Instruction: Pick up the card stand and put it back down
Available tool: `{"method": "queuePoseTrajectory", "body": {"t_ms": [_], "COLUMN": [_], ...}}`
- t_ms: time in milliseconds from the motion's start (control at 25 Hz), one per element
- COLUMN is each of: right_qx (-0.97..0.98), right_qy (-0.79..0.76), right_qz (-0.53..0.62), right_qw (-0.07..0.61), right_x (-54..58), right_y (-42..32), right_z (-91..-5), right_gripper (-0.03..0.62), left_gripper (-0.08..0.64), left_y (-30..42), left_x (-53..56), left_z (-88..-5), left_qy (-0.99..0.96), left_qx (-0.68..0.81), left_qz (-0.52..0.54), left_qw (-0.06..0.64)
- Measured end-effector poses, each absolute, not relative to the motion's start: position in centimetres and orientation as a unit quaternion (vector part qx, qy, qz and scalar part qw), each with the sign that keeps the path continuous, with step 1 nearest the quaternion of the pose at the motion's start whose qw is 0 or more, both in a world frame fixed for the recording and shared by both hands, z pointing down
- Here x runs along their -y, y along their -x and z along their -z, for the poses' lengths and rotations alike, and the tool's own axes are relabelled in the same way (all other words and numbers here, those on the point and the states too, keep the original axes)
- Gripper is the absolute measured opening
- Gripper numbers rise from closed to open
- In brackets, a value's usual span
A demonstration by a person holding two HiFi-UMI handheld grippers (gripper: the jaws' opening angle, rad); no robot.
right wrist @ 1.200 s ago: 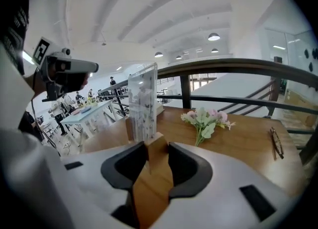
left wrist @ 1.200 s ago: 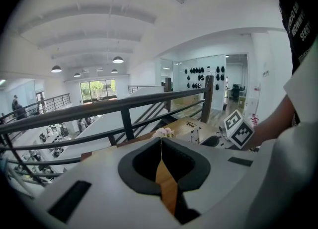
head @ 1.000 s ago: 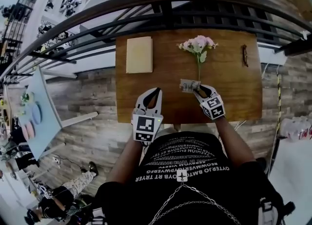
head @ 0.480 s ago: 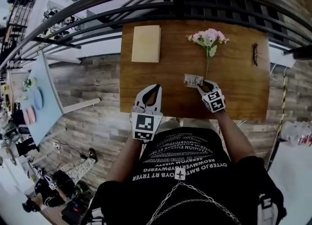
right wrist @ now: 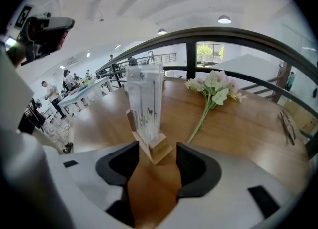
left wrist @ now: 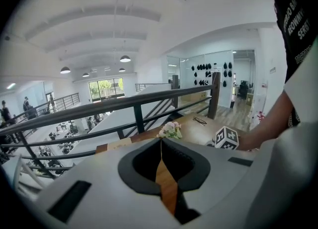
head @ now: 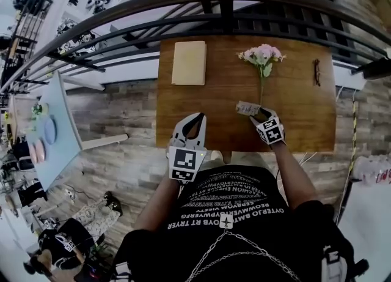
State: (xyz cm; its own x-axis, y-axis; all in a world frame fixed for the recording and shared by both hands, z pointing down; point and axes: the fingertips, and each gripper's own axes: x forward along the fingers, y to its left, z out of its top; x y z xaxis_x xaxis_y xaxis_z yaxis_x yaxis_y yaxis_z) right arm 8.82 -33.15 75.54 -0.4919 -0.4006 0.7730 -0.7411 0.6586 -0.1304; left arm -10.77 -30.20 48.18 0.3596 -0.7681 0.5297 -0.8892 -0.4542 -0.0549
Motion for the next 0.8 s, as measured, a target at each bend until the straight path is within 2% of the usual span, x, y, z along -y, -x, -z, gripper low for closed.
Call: {"method": "queuePoseTrajectory", "body": {"t_ms": [280,360,480,560,600,800], "right_qx": [0.818,0.815,0.814,0.818,0.822,0.841], "right_qy": [-0.441,-0.463,-0.486,-0.501,-0.506,-0.513], "right_qz": [-0.219,-0.203,-0.169,-0.148,-0.135,-0.075], "right_qw": [0.297,0.284,0.271,0.242,0.224,0.156], "right_x": [32.0,31.1,29.7,28.9,28.5,25.9], "right_y": [-13.5,-14.0,-14.2,-13.8,-13.5,-11.7], "right_z": [-69.2,-66.3,-61.5,-57.7,-55.6,-46.5], "right_gripper": [0.249,0.212,0.127,0.045,0.025,0.014], "left_gripper": [0.029,0.029,0.029,0.029,0.029,0.029], "left_y": [9.7,9.8,10.3,10.4,10.4,9.7], "left_x": [28.8,28.2,27.7,27.4,27.2,26.0], "left_z": [-46.6,-45.2,-43.8,-43.5,-43.4,-43.2], "left_qy": [-0.83,-0.832,-0.829,-0.83,-0.833,-0.85], "left_qx": [0.514,0.522,0.534,0.531,0.526,0.504], "left_qz": [-0.201,-0.182,-0.167,-0.168,-0.169,-0.15], "left_qw": [0.076,0.054,0.025,0.018,0.019,0.02]}}
